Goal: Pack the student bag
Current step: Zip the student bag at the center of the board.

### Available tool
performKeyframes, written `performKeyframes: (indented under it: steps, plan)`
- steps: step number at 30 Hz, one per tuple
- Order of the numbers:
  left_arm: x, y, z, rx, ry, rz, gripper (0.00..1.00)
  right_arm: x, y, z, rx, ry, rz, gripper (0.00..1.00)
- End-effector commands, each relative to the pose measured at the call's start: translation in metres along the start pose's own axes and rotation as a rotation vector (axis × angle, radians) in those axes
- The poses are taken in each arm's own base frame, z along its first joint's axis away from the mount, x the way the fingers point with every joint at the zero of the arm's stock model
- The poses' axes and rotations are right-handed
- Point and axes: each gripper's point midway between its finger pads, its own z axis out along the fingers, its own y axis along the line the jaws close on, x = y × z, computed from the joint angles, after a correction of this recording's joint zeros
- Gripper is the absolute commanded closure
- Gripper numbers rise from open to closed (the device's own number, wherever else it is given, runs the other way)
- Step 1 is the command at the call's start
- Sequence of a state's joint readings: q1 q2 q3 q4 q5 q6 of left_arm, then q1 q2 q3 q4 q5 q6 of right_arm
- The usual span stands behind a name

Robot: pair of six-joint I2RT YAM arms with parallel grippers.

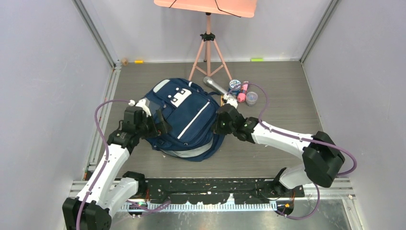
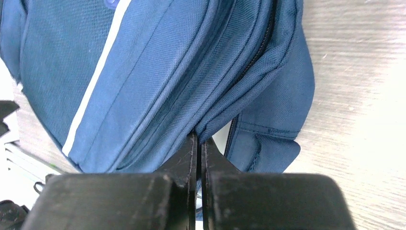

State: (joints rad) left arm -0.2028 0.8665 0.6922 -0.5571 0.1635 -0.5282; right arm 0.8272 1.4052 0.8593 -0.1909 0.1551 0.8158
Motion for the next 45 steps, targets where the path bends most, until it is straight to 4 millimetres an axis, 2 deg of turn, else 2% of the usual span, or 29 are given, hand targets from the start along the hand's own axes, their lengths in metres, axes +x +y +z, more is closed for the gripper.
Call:
performKeyframes:
  steps: [1, 6, 9, 12, 16, 22, 28, 38, 45]
  plan:
    - [0.005, -0.024, -0.004, 0.148, -0.003, 0.054, 0.1, -0.062, -0.009, 0.009, 0.075, -0.146, 0.024, 1.0]
    - [0.022, -0.034, -0.013, 0.206, 0.0, 0.103, 0.11, -0.087, -0.031, 0.022, 0.068, -0.14, 0.091, 1.0]
    - [0.042, -0.034, -0.015, 0.215, 0.028, 0.082, 0.14, -0.101, -0.041, 0.026, 0.051, -0.13, 0.129, 1.0]
    - [0.067, -0.021, -0.008, 0.166, 0.08, 0.02, 0.17, -0.107, -0.041, 0.028, 0.022, -0.122, 0.152, 1.0]
    - [0.092, -0.009, 0.005, 0.123, 0.127, -0.059, 0.29, -0.108, -0.032, 0.028, -0.03, -0.109, 0.166, 1.0]
    - [0.096, -0.01, 0.023, 0.117, 0.064, -0.095, 0.45, -0.104, -0.03, 0.031, -0.056, -0.098, 0.187, 1.0]
    - [0.089, -0.001, 0.028, 0.078, -0.001, -0.091, 0.62, -0.1, -0.03, 0.032, -0.061, -0.089, 0.194, 1.0]
    - [0.088, 0.001, 0.035, 0.067, -0.009, -0.082, 0.67, -0.099, -0.031, 0.034, -0.058, -0.083, 0.195, 1.0]
    - [0.094, 0.005, 0.038, 0.055, 0.008, -0.089, 0.69, -0.096, -0.034, 0.037, -0.048, -0.076, 0.198, 1.0]
